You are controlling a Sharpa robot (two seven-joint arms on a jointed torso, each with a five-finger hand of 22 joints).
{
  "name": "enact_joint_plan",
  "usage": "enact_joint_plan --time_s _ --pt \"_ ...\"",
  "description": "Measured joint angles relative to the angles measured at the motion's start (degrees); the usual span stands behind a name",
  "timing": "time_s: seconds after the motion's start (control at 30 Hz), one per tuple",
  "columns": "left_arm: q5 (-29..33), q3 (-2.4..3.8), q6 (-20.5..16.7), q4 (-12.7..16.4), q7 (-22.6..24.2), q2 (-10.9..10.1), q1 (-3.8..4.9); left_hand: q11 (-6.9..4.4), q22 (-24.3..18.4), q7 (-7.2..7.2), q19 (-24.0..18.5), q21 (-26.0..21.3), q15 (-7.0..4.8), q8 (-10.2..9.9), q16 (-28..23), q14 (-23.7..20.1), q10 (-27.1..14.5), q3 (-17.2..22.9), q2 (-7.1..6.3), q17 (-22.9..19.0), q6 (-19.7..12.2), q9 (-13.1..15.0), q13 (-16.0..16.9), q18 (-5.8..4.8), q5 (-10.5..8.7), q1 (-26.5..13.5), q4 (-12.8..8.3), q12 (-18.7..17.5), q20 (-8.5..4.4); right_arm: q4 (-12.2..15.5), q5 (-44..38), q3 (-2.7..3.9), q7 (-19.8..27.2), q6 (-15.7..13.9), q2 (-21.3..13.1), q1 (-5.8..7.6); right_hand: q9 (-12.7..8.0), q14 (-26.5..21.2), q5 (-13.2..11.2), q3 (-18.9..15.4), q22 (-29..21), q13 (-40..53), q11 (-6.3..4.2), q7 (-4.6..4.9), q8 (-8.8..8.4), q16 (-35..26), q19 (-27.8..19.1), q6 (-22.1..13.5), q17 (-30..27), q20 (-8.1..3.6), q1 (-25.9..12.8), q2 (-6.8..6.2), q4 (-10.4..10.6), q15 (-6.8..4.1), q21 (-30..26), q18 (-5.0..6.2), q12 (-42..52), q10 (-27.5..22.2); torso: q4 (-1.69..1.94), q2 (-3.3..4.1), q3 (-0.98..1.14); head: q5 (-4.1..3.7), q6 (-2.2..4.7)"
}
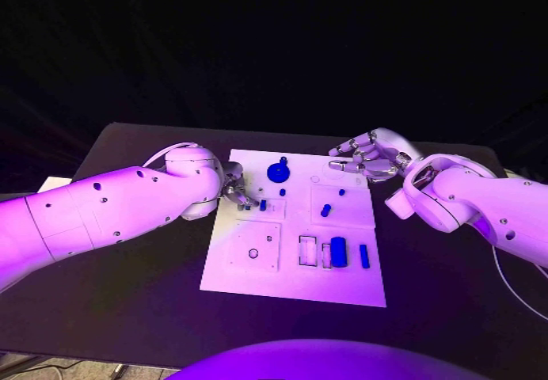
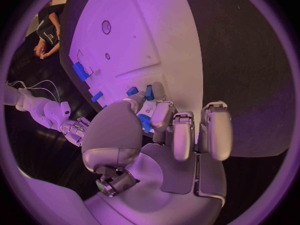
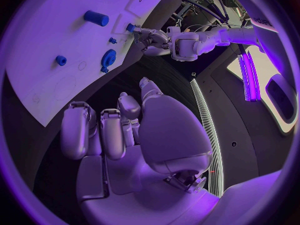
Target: Assemble the parts on the task board
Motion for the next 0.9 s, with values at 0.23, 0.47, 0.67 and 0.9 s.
enact_joint_plan --time_s 0.23,0.47,0.67,0.9 --pt "-0.07 0.00 -0.09 -0.10 -0.01 0.11 -0.01 0.00 0.05 0.09 0.00 0.00 0.00 -0.22 0.00 0.00 0.00 -1.21 0.22 0.00 0.11 0.02 -0.01 0.00 0.00 -0.22 0.93 0.00 0.00 0.00 0.00 0.00 0.01 0.01 0.00 -0.01 0.06 0.00 0.00 -0.16 -0.09 -0.11 0.00 0.00 0.00 -0.23 -0.21 0.00 0.00 -0.21 0.00 0.00 -0.16 0.00 0.00 0.00 0.00 0.00 0.01 0.00 0.01 0.05 -0.02" --pt "-0.08 -0.03 -0.30 -0.22 -0.01 0.18 -0.05 0.00 0.05 0.10 0.00 0.00 0.00 -0.21 0.00 0.00 0.00 -1.60 0.23 0.00 0.31 0.00 -0.01 0.00 0.00 -0.21 1.00 0.00 0.00 0.00 0.01 0.00 0.02 0.03 -0.01 -0.01 0.05 0.00 0.00 -0.16 -0.08 -0.11 0.00 0.00 0.00 -0.23 -0.21 0.00 0.00 -0.21 0.00 0.00 -0.16 0.00 0.00 -0.01 0.00 0.00 -0.03 0.00 0.03 0.11 0.01" --pt "-0.04 -0.02 -0.69 -0.14 -0.01 0.09 -0.11 0.00 0.04 0.10 0.00 0.00 0.00 -0.19 0.00 0.00 0.00 -1.92 0.25 -0.01 0.32 -0.01 -0.10 0.00 0.00 -0.19 1.11 0.00 0.00 0.00 0.01 0.00 0.03 0.04 -0.03 -0.01 0.05 0.00 0.00 -0.16 -0.08 -0.10 0.00 0.00 0.00 -0.23 -0.21 0.00 -0.01 -0.21 0.00 0.00 -0.16 0.00 0.00 0.00 0.00 0.00 -0.03 0.00 0.02 0.02 0.10" --pt "2.79 0.05 -4.20 0.43 0.31 -1.05 -0.40 0.30 0.04 0.60 0.00 -1.54 0.00 -0.93 0.00 0.00 -1.78 -5.20 -0.07 -0.01 -0.90 -0.11 -3.97 0.00 0.00 0.13 2.49 -3.62 0.00 -0.10 0.01 0.00 0.03 0.07 -0.01 -0.01 0.04 0.00 0.00 -0.16 -0.08 -0.10 0.00 0.00 0.00 -0.23 -0.21 0.00 -0.01 -0.21 0.00 0.00 -0.16 0.00 0.00 -0.01 0.00 0.00 0.00 -0.02 -0.01 -0.01 0.24"
